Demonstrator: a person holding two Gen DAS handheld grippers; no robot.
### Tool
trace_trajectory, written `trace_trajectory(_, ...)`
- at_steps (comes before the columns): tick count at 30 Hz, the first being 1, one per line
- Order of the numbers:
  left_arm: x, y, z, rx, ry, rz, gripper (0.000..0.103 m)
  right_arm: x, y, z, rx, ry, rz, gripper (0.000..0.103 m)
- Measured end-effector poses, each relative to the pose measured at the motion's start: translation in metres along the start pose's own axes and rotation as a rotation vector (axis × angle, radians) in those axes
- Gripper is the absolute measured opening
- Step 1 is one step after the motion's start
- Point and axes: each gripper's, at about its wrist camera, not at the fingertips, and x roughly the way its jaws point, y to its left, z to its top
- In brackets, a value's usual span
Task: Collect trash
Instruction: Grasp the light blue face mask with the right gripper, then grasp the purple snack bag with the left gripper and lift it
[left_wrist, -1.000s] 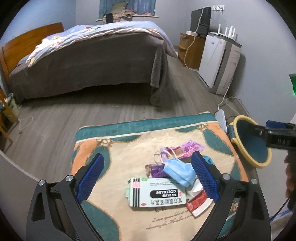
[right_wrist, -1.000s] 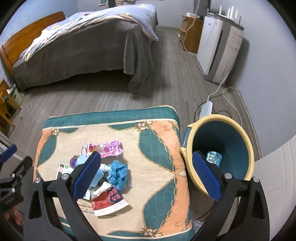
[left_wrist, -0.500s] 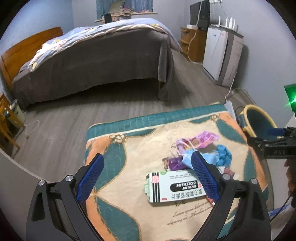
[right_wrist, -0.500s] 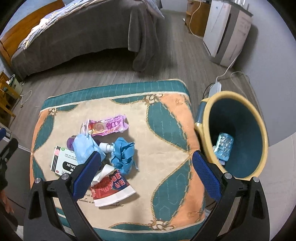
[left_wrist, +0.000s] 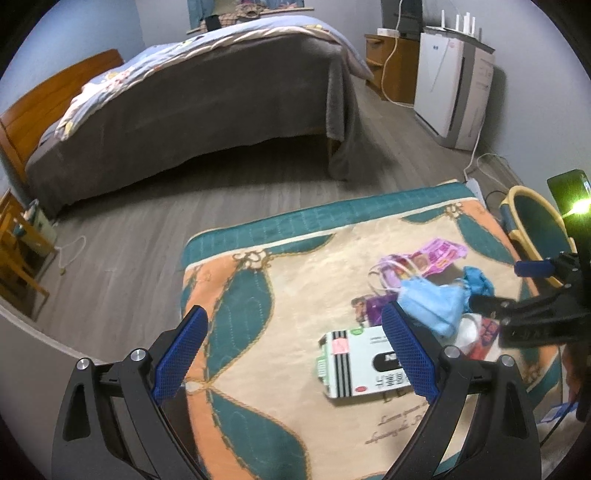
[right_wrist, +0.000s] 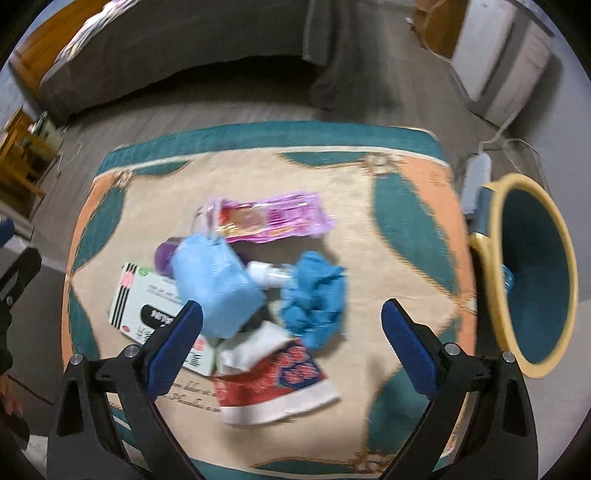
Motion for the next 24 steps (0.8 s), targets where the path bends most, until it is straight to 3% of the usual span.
trace_trajectory(7, 0.006, 0.01, -0.004, -0.001, 0.021, 0.001, 0.094, 0.022, 0.032, 0.002, -0.071, 0.064, 0.04, 0.077)
trace_trajectory(10, 0.007, 0.012, -0.005, 0.005, 0.025, -0.002, 0.094, 0.033, 0.037, 0.0, -0.1, 0.102, 0.043, 0.055)
trace_trajectory(11, 0.006, 0.013, -0.005, 0.003, 0.026, -0.004, 0.094, 0.035, 0.038, -0.001, -0.11, 0.115, 0.048, 0.038)
trace_trajectory(12, 0.006, 0.012, -0.005, 0.001, 0.025, -0.004, 0.094, 0.036, 0.038, -0.001, -0.113, 0.121, 0.056, 0.031)
trace_trajectory(15, 0.006, 0.013, -0.004, -0.013, 0.02, -0.011, 0.094, 0.022, 0.036, 0.005, -0.107, 0.082, 0.077, 0.025)
trace_trajectory(19, 0.004, 0.008, -0.001, -0.022, 0.014, -0.028, 0.094, -0.011, 0.025, 0.016, -0.068, -0.018, 0.11, 0.025)
trace_trajectory(24, 0.007, -0.003, -0.001, 0.009, 0.021, -0.025, 0.094, -0.039, -0.006, 0.021, 0.003, -0.075, 0.124, 0.025)
